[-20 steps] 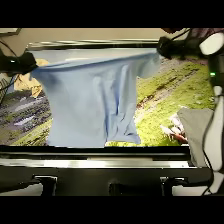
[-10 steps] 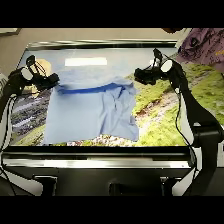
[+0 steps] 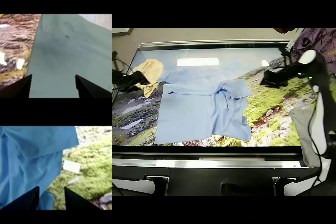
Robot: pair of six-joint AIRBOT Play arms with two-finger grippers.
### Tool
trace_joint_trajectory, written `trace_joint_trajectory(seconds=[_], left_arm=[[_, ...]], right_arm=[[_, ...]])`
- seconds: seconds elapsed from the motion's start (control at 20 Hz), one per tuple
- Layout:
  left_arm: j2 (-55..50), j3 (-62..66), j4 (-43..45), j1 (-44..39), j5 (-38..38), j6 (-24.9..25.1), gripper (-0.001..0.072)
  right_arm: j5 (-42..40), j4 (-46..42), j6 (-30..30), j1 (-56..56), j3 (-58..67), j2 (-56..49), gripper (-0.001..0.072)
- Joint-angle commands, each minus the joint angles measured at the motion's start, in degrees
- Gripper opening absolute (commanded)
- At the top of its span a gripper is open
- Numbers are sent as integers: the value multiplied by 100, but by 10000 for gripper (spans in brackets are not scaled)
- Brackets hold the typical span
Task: Fold the clothes and pants, and hang the long-sleeved shirts on hangers.
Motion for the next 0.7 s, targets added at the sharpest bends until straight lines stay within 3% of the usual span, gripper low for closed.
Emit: trace_joint_trajectory(seconds=[0.0, 0.15, 0.35, 0.45, 0.65], left_arm=[[962, -933, -479, 807, -623, 227, 604], [1923, -2708, -892, 1287, -507, 225, 602], [2699, -4367, -892, 1357, -365, 227, 602], [2747, -4693, -892, 1360, -411, 227, 602], [2734, -4833, -890, 1362, -391, 225, 602]], right_arm=[[566, 396, -601, -769, -1419, 918, 387], [55, 686, -911, -901, -3762, 1939, 486], [-831, 1259, -1163, -529, -6330, 3029, 489], [-1231, 1694, -1287, -210, -7051, 3292, 489], [-2225, 1722, -1075, 586, -7538, 3344, 487]])
